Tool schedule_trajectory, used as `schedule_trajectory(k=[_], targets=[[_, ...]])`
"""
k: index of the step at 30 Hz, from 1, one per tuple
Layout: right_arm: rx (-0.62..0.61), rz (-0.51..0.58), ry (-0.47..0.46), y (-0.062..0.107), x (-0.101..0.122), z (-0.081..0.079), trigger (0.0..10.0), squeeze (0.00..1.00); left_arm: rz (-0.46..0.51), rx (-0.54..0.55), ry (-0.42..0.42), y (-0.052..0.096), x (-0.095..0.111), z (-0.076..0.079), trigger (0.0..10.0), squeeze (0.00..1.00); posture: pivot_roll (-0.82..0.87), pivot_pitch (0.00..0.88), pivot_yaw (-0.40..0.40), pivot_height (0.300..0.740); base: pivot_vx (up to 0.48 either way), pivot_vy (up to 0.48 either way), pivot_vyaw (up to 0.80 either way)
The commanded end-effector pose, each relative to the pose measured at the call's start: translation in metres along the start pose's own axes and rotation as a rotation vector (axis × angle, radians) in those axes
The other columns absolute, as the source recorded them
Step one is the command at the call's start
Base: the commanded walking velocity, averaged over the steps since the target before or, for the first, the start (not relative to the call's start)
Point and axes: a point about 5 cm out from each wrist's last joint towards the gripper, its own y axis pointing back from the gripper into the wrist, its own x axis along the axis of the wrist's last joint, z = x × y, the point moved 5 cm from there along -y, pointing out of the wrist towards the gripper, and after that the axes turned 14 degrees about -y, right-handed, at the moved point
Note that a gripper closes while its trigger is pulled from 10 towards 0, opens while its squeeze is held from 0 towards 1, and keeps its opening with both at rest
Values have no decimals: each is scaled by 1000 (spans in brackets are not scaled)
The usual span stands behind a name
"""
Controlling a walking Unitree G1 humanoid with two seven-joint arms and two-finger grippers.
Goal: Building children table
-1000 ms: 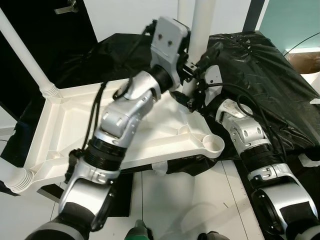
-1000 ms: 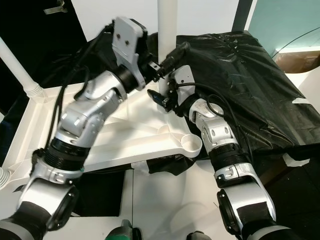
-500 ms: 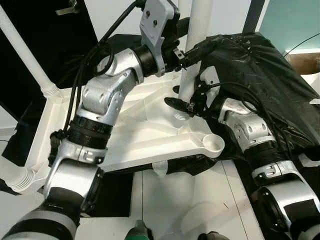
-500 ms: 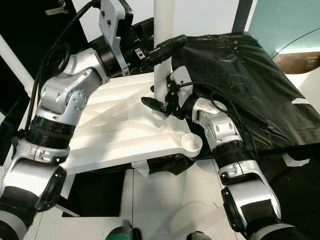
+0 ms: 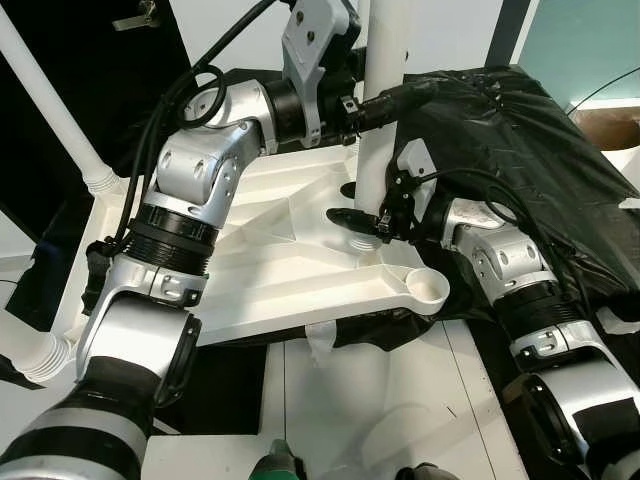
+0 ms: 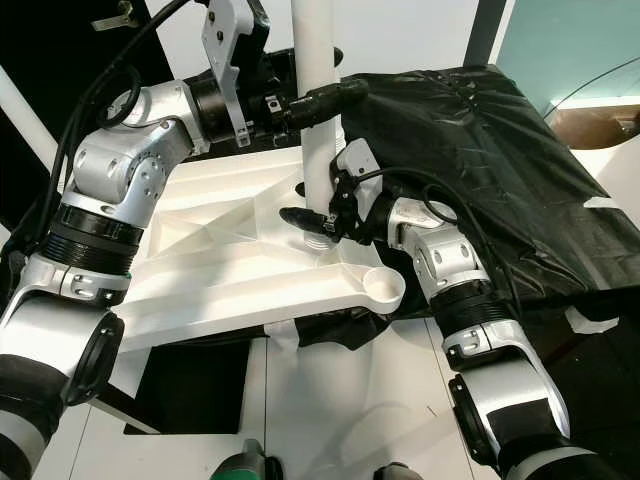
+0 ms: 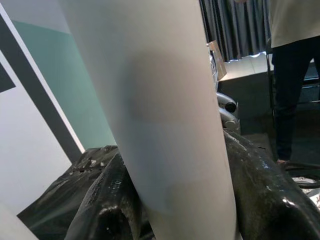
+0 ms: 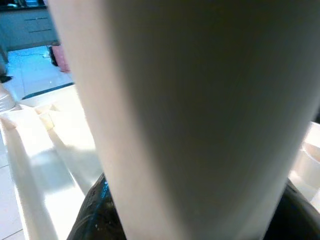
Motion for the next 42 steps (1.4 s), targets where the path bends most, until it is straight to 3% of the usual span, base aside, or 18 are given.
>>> schedule_trajectory(k=[1, 5, 9, 10, 12, 13, 16, 23, 24, 27, 28, 29, 31, 32, 34, 35, 40, 42], targets=[[11, -7, 7, -2, 0, -2, 10000, 0, -32, -65, 0, -2, -6, 7, 0, 0, 49, 7, 44, 740, 0, 0, 0], [2, -4, 4, -2, 0, -1, 10000, 0, -44, -62, 25, -2, -10, 7, 0, 0, 47, 4, 47, 740, 0, 0, 0], [-19, 3, -9, -1, -1, 2, 10000, 0, -132, -32, 21, -4, -23, 4, 0, 0, 46, 0, 49, 740, 0, 0, 0], [-22, 5, -13, -1, -1, 3, 10000, 1000, -148, -22, 26, -5, -26, 2, 5333, 0, 46, 0, 49, 740, 0, 0, 0], [-33, 11, -20, 0, 0, 4, 10000, 1000, -163, 0, 35, -7, -28, 0, 5333, 0, 44, 0, 50, 740, 0, 0, 0], [-47, 19, -30, 0, 0, 6, 10000, 1000, -170, 24, 47, -9, -28, -1, 10000, 0, 44, 0, 52, 740, 0, 0, 0], [-86, 41, -41, 0, 2, 10, 10000, 1000, -185, 98, 115, -17, -27, -6, 10000, 0, 43, 0, 53, 740, 0, 0, 0], [-125, 62, -51, -2, 4, 13, 10000, 1000, -211, 184, 148, -21, -29, -14, 10000, 0, 42, 0, 54, 740, 0, 0, 0], [-138, 73, -55, -4, 4, 12, 10000, 1000, -223, 251, 185, -23, -32, -21, 10000, 0, 41, 0, 53, 740, 0, 0, 0], [-138, 73, -55, -4, 4, 12, 10000, 1000, -223, 251, 185, -23, -32, -21, 10000, 0, 41, 0, 53, 740, 0, 0, 0], [-146, 82, -59, -5, 4, 12, 10000, 1000, -228, 306, 224, -24, -34, -27, 10000, 0, 42, 0, 52, 740, 0, 0, 0], [-177, 91, -61, -9, 2, 12, 10000, 0, -227, 404, 276, -23, -35, -39, 10000, 0, 42, 0, 52, 740, 0, 0, 0], [-177, 91, -61, -9, 2, 12, 10000, 0, -227, 404, 276, -23, -35, -39, 10000, 0, 42, 0, 52, 740, 0, 0, 0], [-224, 104, -52, -14, 2, 15, 10000, 0, -220, 503, 347, -22, -36, -50, 10000, 0, 42, 0, 53, 740, 0, 0, 0], [-224, 104, -52, -14, 2, 15, 10000, 0, -220, 503, 347, -22, -36, -50, 10000, 0, 42, 0, 53, 740, 0, 0, 0], [-264, 114, -43, -18, 3, 17, 10000, 0, -212, 572, 395, -21, -37, -56, 10000, 0, 45, 0, 51, 740, 0, 0, 0], [-375, 138, -38, -31, 3, 19, 10000, 0, -171, 699, 504, -25, -34, -61, 10000, 0, 55, 5, 48, 740, 0, 0, 0], [-375, 138, -38, -31, 3, 19, 10000, 0, -171, 699, 504, -25, -34, -61, 10000, 0, 55, 5, 48, 740, 0, 0, 0]])
